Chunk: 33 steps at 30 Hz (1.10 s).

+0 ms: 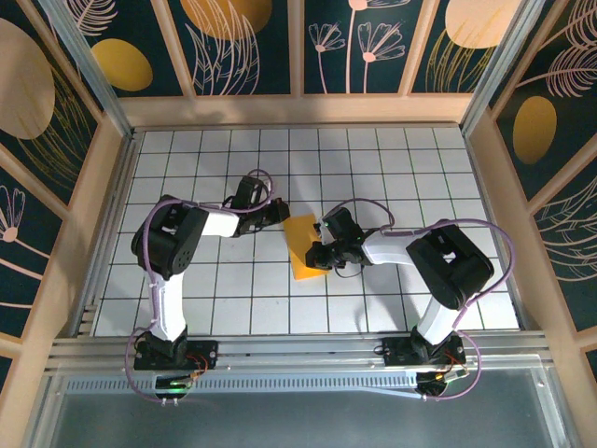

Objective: Fold a paper plane with a square sheet of paper (fold left side to right side)
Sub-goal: First fold the square sheet of paper in half at the center of the table, then fold the triangle a second time at the center of the table.

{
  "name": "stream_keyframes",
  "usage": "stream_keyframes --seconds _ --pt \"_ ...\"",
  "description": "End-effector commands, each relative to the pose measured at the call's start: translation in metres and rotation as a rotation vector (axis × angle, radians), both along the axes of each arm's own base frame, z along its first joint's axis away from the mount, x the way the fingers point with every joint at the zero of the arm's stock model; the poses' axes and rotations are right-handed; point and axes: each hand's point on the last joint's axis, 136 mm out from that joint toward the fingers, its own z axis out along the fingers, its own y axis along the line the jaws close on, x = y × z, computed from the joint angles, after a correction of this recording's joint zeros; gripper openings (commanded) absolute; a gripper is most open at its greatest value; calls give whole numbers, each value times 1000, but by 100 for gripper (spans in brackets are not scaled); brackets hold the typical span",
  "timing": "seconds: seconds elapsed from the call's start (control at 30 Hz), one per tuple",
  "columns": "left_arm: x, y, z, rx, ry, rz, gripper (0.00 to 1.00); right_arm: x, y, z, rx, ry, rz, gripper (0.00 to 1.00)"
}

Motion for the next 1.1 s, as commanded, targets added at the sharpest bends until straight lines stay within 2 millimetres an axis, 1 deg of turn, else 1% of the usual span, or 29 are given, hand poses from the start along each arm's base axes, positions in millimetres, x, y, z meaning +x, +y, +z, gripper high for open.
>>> stream_keyframes --seconds 0.0,0.03,0.1,0.17,0.3,0.33,0.4,0.53,0.67,0.77,0.9,1.07 --pt "11 32 -33 117 33 84 3 -33 -64 -70 -313 144 -78 0" --pt "11 33 -32 114 33 83 3 -33 -63 -69 -307 145 -80 0" --pt "13 31 -24 102 18 78 3 -32 -62 -68 -296 146 -85 0" --pt "14 30 -8 92 -15 73 3 -31 -60 -65 -283 142 -94 0" --pt "11 32 36 69 -95 68 3 -26 -56 -58 -258 124 -111 0" --pt "6 33 46 59 -110 65 3 -25 -54 -56 -249 120 -114 0" --pt "-10 35 56 34 -112 54 2 -24 -52 -54 -237 116 -119 0" --pt "-48 32 75 -34 -107 30 2 -20 -48 -51 -219 106 -133 0" --pt "-86 21 78 -60 -78 10 2 -18 -46 -51 -208 103 -147 0" --pt "-102 15 75 -82 -45 5 2 -18 -45 -51 -206 103 -151 0" --pt "-110 2 69 -102 -10 -18 2 -19 -44 -52 -208 98 -152 0" --pt "-112 -16 51 -88 41 -62 2 -19 -43 -51 -209 94 -152 0"
